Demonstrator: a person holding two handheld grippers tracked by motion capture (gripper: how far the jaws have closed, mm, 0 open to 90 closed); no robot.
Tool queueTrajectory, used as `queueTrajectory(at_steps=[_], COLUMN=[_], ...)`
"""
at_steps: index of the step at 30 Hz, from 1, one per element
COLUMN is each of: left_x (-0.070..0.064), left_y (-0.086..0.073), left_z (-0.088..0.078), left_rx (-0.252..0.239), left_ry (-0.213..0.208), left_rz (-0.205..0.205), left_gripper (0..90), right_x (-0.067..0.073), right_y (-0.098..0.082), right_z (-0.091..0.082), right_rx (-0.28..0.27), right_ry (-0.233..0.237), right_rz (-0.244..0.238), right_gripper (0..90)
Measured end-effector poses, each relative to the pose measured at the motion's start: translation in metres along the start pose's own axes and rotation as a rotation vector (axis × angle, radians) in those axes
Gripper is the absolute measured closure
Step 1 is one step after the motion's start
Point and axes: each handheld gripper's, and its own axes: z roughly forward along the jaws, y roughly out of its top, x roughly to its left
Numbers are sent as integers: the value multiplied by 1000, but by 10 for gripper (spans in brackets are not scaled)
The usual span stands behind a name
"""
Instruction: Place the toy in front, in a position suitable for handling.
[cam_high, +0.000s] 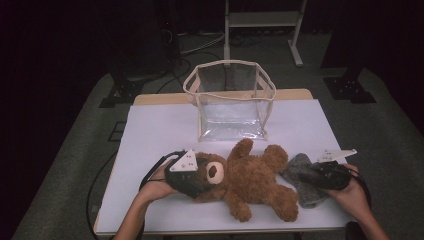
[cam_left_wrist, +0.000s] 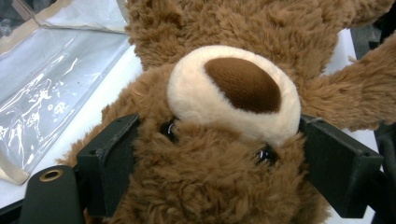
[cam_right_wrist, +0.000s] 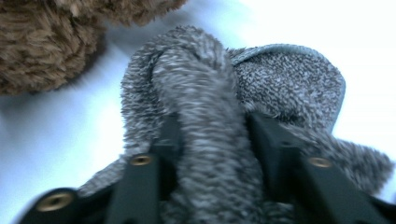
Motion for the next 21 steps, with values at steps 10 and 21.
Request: queueTrajectory(at_steps=[10, 21], left_x=[-2, -2], left_y=[2, 5], left_z=[1, 5], left_rx=[20, 15], left_ry=[17, 24], left_rz=[20, 2], left_gripper=[208, 227], right_x=[-13, 49], right_y=[4, 75], right_z=[-31, -67], right_rx=[-75, -178], right_ry=[74, 254], right_rz=[107, -98], right_gripper=[749, 742])
